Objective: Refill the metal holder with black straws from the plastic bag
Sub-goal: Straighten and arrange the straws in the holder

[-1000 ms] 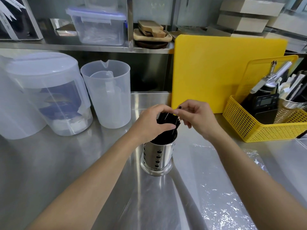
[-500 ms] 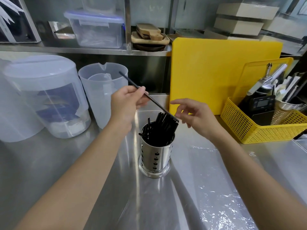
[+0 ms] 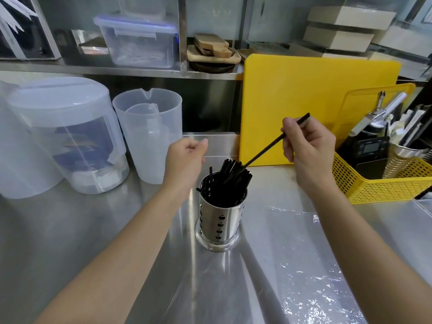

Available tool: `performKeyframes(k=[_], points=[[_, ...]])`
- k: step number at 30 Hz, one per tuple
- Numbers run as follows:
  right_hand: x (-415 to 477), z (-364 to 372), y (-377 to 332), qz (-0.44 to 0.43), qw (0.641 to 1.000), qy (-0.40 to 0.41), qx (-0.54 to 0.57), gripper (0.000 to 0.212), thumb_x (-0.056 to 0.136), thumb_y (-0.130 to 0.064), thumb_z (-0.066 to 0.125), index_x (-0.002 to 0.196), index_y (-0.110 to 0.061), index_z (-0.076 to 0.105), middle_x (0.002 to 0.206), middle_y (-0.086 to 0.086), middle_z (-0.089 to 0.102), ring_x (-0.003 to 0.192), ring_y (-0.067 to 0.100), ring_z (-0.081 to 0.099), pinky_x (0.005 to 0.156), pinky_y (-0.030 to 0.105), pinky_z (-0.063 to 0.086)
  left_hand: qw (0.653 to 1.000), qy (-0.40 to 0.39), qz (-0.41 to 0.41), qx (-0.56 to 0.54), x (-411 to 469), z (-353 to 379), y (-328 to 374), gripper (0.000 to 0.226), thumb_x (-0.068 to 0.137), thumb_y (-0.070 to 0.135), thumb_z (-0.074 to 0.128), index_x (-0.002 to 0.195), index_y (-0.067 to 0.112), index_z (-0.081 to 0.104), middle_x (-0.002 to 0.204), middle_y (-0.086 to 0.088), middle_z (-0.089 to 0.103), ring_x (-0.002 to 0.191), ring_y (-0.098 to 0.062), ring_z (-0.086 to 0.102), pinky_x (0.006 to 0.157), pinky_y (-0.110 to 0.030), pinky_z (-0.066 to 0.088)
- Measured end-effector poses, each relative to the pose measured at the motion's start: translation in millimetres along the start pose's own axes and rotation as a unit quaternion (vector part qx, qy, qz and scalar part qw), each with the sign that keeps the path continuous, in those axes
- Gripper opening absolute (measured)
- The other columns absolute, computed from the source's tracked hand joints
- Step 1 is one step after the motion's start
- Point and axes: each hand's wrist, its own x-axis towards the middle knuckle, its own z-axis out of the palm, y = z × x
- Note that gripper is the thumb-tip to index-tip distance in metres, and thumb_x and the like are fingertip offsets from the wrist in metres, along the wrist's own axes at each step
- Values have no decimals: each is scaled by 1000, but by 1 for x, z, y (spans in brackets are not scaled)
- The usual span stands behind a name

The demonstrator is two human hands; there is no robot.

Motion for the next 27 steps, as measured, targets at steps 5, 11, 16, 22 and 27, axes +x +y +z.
performKeyframes(k=[5,11,16,22,27], points=[[-15,9,18,78,983,-139,-91,32,85,-18,63,70,9,53,53,6,53,48,10,41,47,23,33,968,-220,95,73,-16,13,-1,14,75,28,72,80,36,62,82,13,64,66,-2,54,66,-19,43],[-37,24,33,128,961,-211,-126,27,81,-20,68,67,-1,55,62,19,56,55,11,43,51,23,34,959,-260,81,84,-27,26,-16,23,73,10,71,89,20,60,75,0,71,73,-10,64,67,-15,44],[-45,21,38,109,964,-222,-92,14,81,-13,68,70,-22,65,54,-13,58,49,1,45,50,9,33,937,-245,111,224,-29,26,-29,15,75,18,68,82,23,56,71,5,63,69,-14,57,64,-31,45],[-54,19,46,163,927,-318,-113,9,79,-21,70,72,-26,71,64,-8,66,62,4,57,59,17,44,939,-252,128,198,-30,24,-40,32,78,23,67,103,37,51,75,10,63,69,-6,59,67,-27,49],[-52,15,54,137,984,-101,-50,17,83,-16,63,74,-29,67,64,-12,67,56,0,53,53,12,39,933,-267,124,207,-21,17,-39,26,78,16,67,98,32,58,74,17,60,65,8,55,63,-9,41]])
